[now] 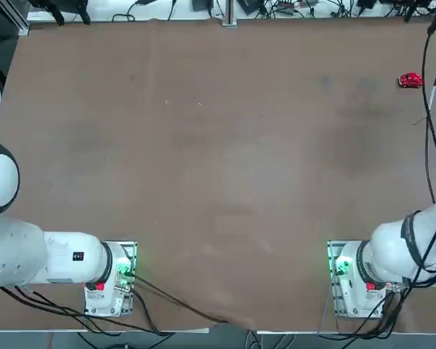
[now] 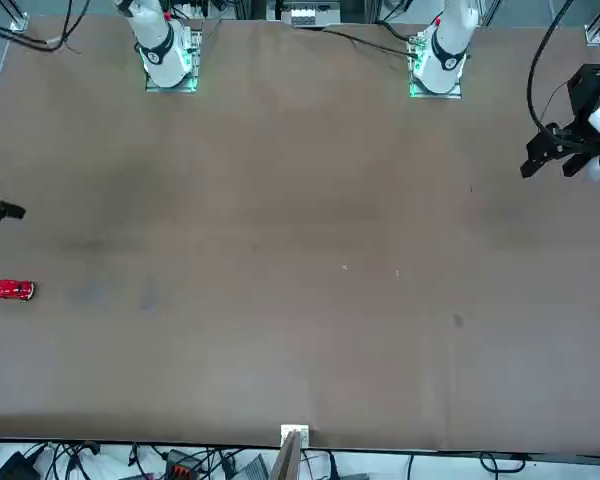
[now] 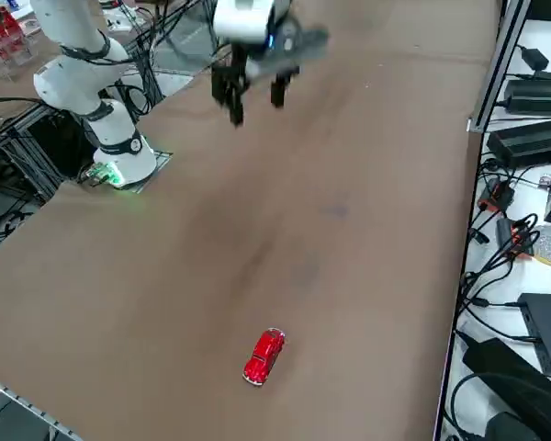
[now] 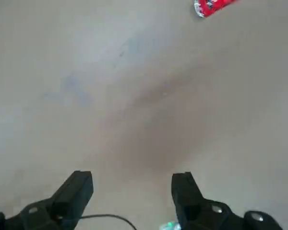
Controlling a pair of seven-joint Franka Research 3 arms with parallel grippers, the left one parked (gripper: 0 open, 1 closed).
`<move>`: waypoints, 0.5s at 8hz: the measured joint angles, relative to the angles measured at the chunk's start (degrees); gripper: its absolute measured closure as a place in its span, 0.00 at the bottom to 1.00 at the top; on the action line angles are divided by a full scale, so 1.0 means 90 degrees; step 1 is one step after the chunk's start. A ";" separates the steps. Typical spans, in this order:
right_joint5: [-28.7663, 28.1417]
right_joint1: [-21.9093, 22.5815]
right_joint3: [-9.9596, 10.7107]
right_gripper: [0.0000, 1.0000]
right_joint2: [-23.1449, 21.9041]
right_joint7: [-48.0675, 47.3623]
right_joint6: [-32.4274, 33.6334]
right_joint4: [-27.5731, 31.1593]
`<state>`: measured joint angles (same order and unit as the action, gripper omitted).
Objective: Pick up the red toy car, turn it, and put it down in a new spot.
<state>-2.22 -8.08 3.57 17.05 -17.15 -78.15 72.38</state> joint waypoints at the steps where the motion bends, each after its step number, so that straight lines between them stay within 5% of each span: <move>1: 0.0106 0.0280 -0.0083 0.00 -0.0299 0.0496 0.0163 0.0089; 4: 0.0197 0.0588 -0.0378 0.00 -0.1124 0.2421 0.0087 0.1000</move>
<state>-0.44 -2.78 0.17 6.93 4.64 -77.36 81.38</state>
